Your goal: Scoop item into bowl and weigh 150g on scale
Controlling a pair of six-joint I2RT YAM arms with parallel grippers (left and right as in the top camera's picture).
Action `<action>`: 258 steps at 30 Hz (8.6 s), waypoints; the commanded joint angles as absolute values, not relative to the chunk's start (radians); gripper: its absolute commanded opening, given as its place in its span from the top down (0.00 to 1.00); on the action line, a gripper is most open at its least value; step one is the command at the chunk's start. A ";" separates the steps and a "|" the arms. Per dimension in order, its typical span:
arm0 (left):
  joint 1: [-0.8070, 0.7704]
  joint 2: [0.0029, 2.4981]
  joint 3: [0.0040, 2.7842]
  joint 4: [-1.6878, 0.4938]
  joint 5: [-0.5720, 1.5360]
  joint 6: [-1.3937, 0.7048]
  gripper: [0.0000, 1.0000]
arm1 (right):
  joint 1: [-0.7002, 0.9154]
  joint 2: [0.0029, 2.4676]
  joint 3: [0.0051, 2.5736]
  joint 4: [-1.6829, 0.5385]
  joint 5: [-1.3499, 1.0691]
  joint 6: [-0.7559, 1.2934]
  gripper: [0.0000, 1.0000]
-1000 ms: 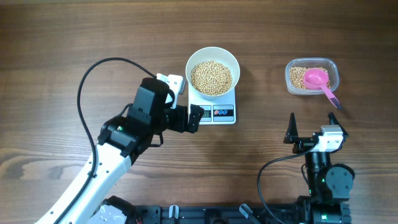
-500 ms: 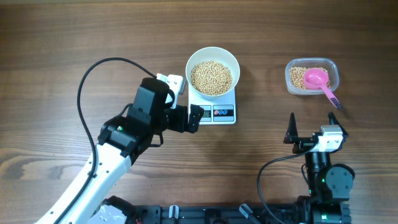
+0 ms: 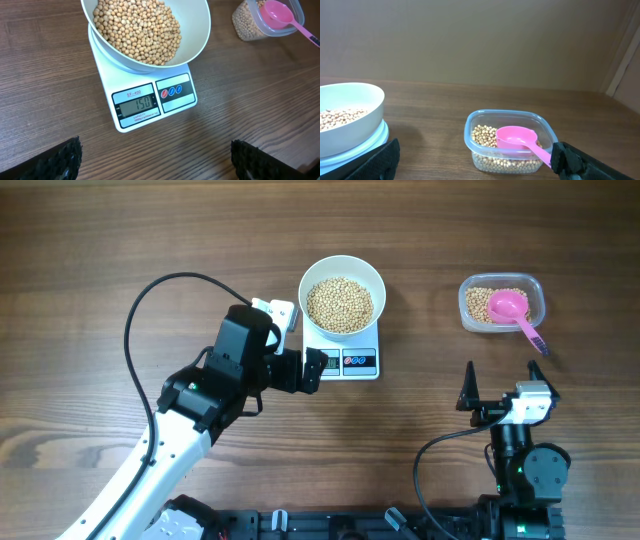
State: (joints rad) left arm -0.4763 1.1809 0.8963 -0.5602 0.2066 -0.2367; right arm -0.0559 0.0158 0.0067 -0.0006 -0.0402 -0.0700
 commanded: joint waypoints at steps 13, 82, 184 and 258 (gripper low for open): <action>-0.482 1.172 0.896 -0.558 0.197 -0.216 0.00 | -0.059 0.004 0.005 0.000 -0.045 -0.078 0.00; -0.213 0.474 0.575 -0.506 0.160 0.015 0.00 | -0.059 0.004 0.005 0.000 -0.045 -0.078 0.00; 0.108 0.002 0.006 -0.065 0.160 0.013 0.00 | -0.059 0.004 0.005 0.000 -0.045 -0.078 0.00; 0.002 0.002 0.006 -0.073 0.073 0.049 0.00 | -0.059 0.004 0.005 0.000 -0.045 -0.078 0.00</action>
State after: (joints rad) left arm 0.0074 0.0139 0.0120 -0.0689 0.0860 0.0261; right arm -0.0559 0.0154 0.0067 -0.0006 -0.0406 -0.0731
